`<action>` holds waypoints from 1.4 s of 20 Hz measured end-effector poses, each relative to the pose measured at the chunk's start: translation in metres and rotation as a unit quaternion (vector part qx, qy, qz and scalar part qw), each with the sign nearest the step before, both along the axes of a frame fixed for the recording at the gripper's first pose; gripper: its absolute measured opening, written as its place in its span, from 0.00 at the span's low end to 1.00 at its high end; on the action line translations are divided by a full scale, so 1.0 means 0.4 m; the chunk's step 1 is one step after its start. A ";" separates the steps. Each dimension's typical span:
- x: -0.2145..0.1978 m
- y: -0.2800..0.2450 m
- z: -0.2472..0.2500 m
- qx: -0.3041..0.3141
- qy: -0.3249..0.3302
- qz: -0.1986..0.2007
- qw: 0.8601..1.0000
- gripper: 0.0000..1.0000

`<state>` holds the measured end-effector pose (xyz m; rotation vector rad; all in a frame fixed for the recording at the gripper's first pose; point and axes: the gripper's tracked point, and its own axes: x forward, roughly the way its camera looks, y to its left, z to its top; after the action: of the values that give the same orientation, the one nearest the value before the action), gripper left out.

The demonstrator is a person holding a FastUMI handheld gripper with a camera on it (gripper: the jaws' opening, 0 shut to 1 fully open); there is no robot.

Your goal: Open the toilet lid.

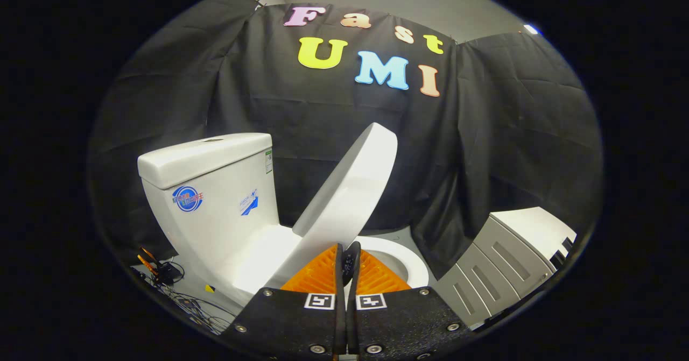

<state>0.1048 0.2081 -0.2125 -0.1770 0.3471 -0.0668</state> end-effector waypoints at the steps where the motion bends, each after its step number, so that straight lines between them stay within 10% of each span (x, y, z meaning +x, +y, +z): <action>1: 0.001 0.011 0.004 -0.007 -0.002 0.004 1.000 0.00; 28: 0.061 0.449 0.073 -0.048 -0.038 0.092 0.994 0.00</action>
<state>0.1291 0.3876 -0.1834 -0.2996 0.2508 0.0920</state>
